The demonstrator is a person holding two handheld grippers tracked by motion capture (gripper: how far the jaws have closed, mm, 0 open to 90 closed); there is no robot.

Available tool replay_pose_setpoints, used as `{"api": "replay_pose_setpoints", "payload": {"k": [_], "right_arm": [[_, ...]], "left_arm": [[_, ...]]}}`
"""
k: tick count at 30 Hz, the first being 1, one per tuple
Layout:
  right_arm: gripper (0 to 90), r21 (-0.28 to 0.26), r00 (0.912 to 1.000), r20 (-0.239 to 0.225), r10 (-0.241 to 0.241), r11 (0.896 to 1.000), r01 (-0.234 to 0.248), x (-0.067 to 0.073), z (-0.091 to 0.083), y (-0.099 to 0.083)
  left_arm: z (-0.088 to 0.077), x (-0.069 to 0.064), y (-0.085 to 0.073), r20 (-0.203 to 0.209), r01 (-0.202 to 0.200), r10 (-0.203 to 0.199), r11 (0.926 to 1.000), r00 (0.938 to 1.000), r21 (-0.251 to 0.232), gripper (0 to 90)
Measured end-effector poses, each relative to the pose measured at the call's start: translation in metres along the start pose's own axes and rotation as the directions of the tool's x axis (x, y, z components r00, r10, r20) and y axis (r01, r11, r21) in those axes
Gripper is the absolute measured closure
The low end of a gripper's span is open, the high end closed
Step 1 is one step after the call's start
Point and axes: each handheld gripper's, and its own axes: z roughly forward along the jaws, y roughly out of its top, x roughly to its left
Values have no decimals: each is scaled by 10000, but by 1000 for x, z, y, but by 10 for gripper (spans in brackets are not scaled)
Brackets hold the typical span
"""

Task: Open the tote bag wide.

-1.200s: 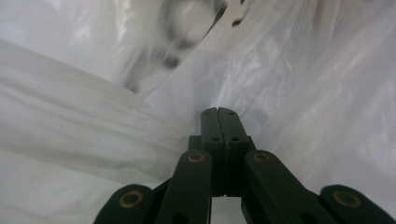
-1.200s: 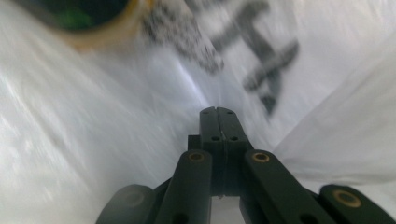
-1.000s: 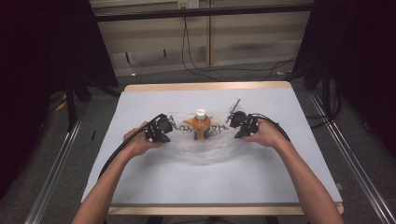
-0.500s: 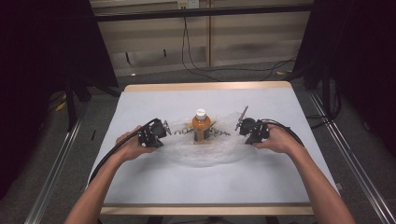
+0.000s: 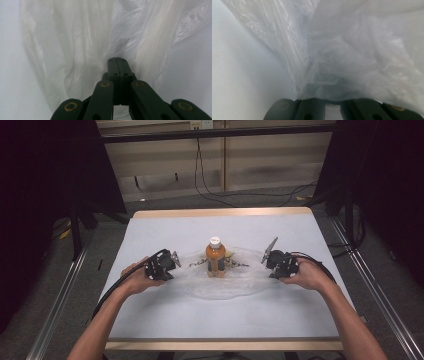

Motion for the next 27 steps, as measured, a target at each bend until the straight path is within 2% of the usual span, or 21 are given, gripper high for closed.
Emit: {"api": "replay_pose_setpoints", "payload": {"k": [4, 5, 6, 7, 8, 9, 11, 12, 14, 15, 17, 18, 19, 22, 23, 24, 25, 26, 27], "right_arm": [[900, -39, 9997, 42, 229, 9997, -229, -4, 0, -3], [900, -120, 9994, -5, 348, 9993, -348, -7, 0, -4], [900, -180, 9987, 394, 339, 9993, -332, -8, 0, -4], [900, -180, 9987, 394, 339, 9993, -332, -8, 0, -4], [900, -195, 9979, 433, 480, 9987, -472, -10, 1, -4], [900, -216, 9975, 422, 569, 9982, -561, -12, 1, -3], [900, -318, 9966, 560, 601, 9978, -584, -15, 3, -2], [900, -401, 9951, 610, 774, 9964, -750, -18, 3, -2], [900, -490, 9951, 560, 816, 9957, -789, -20, 3, -3], [900, -620, 9938, 597, 939, 9940, -902, -23, 4, -4], [900, -634, 9934, 586, 982, 9935, -945, -23, 4, -4], [900, -682, 9930, 858, 812, 9948, -755, -21, 5, -3], [900, -675, 9925, 897, 824, 9948, -765, -21, 5, -3], [900, -783, 9928, 797, 892, 9935, -830, -22, 5, -4], [900, -870, 9920, 665, 1072, 9910, -1013, -21, 4, -4], [900, -870, 9920, 665, 1072, 9910, -1013, -21, 4, -4], [900, -1076, 9923, 567, 1101, 9888, -1035, -22, 5, -5], [900, -1076, 9923, 567, 1101, 9888, -1035, -22, 5, -5], [900, -1277, 9919, 333, 1229, 9848, -1178, -23, 4, -7]], "left_arm": [[0, 3, -3, 128, 3, 1, 9997, 9999, -256, 900], [0, 3, -5, 68, 153, -151, 9992, 9999, -382, 900], [0, 5, -6, 68, 197, -193, 9985, 9998, -514, 900], [0, 6, -6, 144, 277, -270, 9983, 9995, -512, 900], [1, 7, -6, 113, 341, -335, 9976, 9994, -609, 900], [1, 8, -6, -137, 373, -382, 9974, 9992, -620, 900], [2, 12, -5, -77, 486, -492, 9964, 9988, -701, 900], [2, 14, -5, -128, 528, -538, 9962, 9985, -697, 900], [3, 17, -6, -172, 640, -656, 9946, 9977, -812, 900], [3, 16, -5, -318, 633, -661, 9947, 9973, -808, 900], [3, 14, -5, -430, 569, -603, 9955, 9973, -760, 900], [3, 13, -5, -535, 545, -585, 9959, 9969, -725, 900], [3, 15, -6, -382, 704, -739, 9938, 9965, -863, 900], [3, 16, -7, -415, 644, -686, 9934, 9968, -955, 900], [3, 15, -8, -250, 797, -829, 9911, 9962, -1069, 900], [3, 14, -10, -243, 773, -808, 9897, 9964, -1202, 900], [2, 14, -14, 30, 1011, -1018, 9831, 9948, -1524, 900], [2, 14, -14, 30, 1011, -1018, 9831, 9948, -1524, 900], [3, 14, -17, 81, 1071, -1073, 9799, 9942, -1684, 900]]}}
